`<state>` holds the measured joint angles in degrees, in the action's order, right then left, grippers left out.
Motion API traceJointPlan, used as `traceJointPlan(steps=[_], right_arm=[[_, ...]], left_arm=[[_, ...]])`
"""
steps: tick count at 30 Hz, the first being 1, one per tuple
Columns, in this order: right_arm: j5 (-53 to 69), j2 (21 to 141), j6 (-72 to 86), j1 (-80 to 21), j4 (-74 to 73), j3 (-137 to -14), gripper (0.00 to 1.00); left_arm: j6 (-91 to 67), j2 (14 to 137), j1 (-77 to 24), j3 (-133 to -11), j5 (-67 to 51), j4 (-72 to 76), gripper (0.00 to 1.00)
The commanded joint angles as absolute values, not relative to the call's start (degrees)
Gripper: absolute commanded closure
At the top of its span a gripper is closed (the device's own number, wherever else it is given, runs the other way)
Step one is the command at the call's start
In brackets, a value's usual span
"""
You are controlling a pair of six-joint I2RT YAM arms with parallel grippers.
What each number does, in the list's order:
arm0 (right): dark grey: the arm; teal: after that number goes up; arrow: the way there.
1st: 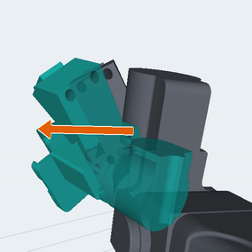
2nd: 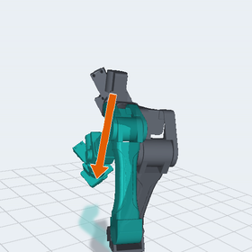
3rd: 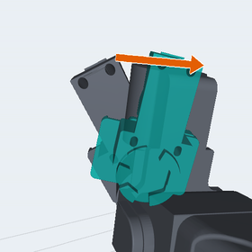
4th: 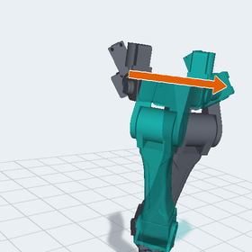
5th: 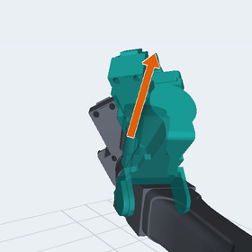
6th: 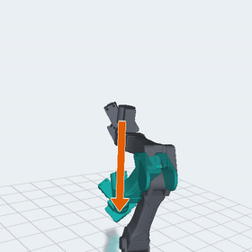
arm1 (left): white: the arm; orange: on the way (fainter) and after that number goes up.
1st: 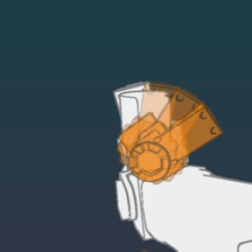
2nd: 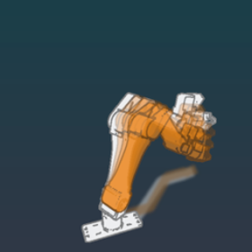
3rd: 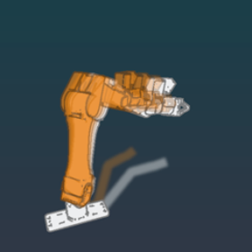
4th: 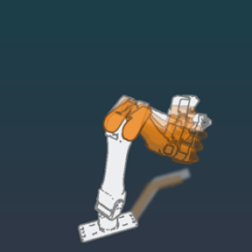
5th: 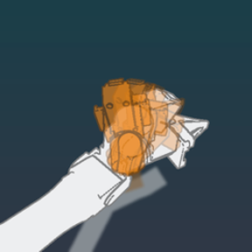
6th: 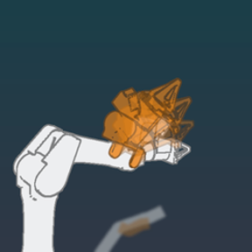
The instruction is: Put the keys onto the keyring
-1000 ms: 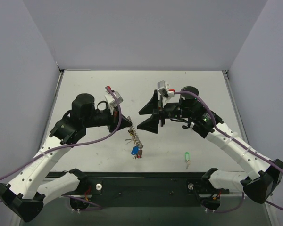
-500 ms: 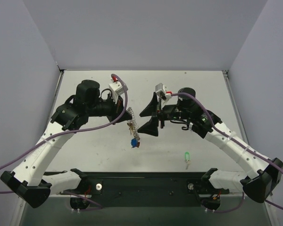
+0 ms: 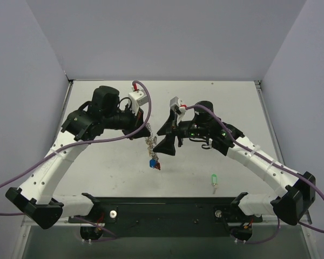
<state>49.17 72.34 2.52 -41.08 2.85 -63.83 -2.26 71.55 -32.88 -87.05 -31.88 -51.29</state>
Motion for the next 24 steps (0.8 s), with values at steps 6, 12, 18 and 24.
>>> traceJointPlan(steps=[6, 12, 18, 24], right_arm=[[52.6, 72.7, 4.8, -41.6, 10.6, -64.2, 0.17], [51.9, 74.7, 5.6, -42.9, 10.7, -65.3, 0.21], [53.3, 75.0, 7.4, -42.7, 14.1, -64.0, 0.3], [57.1, 72.0, 10.6, -41.2, 20.1, -61.5, 0.36]], left_arm=[[1.3, 72.9, -33.5, -91.3, -33.2, -54.3, 1.0], [0.3, 73.5, -34.3, -91.8, -34.5, -52.1, 1.0], [4.7, 73.7, -34.6, -91.7, -38.8, -52.5, 1.0], [9.4, 72.2, -34.7, -90.1, -45.2, -52.4, 1.0]])
